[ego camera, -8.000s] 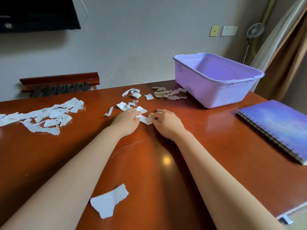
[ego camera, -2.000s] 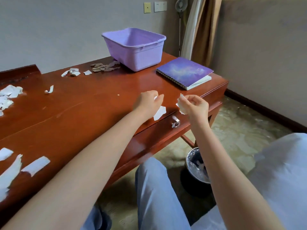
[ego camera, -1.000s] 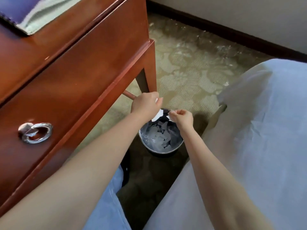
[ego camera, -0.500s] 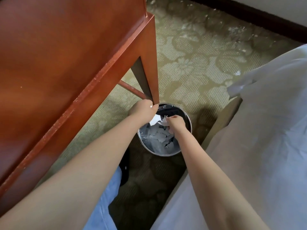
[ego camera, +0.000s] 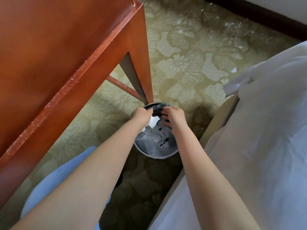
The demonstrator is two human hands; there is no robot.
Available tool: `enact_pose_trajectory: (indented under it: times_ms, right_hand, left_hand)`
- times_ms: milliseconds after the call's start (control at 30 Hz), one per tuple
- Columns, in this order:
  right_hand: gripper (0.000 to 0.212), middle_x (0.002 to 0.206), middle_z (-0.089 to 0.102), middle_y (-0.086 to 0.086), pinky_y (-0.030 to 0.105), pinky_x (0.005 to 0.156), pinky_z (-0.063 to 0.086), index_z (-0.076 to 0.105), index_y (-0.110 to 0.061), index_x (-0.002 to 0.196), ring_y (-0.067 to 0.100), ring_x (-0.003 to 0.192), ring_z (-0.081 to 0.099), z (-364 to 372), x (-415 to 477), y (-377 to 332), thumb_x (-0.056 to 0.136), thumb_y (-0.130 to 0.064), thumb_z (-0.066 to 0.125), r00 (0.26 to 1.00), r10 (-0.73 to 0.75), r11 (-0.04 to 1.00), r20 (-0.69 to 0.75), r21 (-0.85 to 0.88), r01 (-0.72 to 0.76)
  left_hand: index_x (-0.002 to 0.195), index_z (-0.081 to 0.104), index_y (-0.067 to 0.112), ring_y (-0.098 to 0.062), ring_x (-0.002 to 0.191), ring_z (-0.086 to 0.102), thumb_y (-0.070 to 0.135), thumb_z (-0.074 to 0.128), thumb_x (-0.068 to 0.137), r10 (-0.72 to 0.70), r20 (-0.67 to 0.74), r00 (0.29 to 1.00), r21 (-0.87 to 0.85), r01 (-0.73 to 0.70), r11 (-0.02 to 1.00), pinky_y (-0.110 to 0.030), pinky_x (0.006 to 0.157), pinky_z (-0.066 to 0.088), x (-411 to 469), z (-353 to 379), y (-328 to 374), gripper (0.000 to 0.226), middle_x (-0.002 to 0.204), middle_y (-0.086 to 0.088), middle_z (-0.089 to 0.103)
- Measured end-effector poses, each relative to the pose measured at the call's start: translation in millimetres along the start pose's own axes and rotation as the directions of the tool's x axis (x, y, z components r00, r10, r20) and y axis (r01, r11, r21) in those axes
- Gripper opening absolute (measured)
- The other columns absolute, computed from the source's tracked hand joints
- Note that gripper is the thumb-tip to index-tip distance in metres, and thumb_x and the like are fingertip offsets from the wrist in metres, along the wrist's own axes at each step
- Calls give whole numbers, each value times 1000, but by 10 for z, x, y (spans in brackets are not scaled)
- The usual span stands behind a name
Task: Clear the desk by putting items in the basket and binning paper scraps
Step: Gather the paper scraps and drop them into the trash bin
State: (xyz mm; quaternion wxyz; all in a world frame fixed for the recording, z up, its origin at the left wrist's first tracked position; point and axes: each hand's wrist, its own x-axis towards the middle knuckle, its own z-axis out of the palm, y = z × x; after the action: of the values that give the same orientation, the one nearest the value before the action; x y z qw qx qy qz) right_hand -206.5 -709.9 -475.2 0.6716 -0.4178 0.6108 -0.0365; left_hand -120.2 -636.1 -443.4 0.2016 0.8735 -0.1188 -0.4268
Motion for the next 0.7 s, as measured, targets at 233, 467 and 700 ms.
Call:
enact_pose_trajectory:
  times_ms: [233, 467, 700]
  right_hand:
    - [15, 89, 67, 5, 31, 67, 49, 58, -17, 79, 15, 68, 59, -55, 74, 13, 92, -14, 52, 998, -41, 997, -39, 65, 43]
    - [13, 99, 69, 10, 46, 94, 51, 60, -21, 79, 27, 100, 64, -59, 61, 74, 91, -18, 55, 999, -15, 1000, -51, 10, 16]
    - [34, 86, 70, 0, 33, 70, 45, 63, -13, 120, 18, 81, 60, -4, -82, 120, 89, -20, 53, 999, -53, 990, 9, -130, 53]
  left_hand:
    - [131, 48, 3, -29, 97, 52, 32, 43, 95, -172, 94, 981, -259, 191, 947, -34, 80, 45, 58, 144, -23, 46, 115, -11, 55]
    - [141, 37, 12, -29, 123, 45, 40, 43, 95, -210, 193, 958, -327, 265, 907, -45, 89, 45, 52, 45, -32, 54, 140, -8, 43]
    - [121, 48, 10, -15, 70, 44, 29, 45, 95, -91, 110, 990, -229, 114, 967, -30, 68, 36, -98, -26, 34, 32, 92, -3, 51]
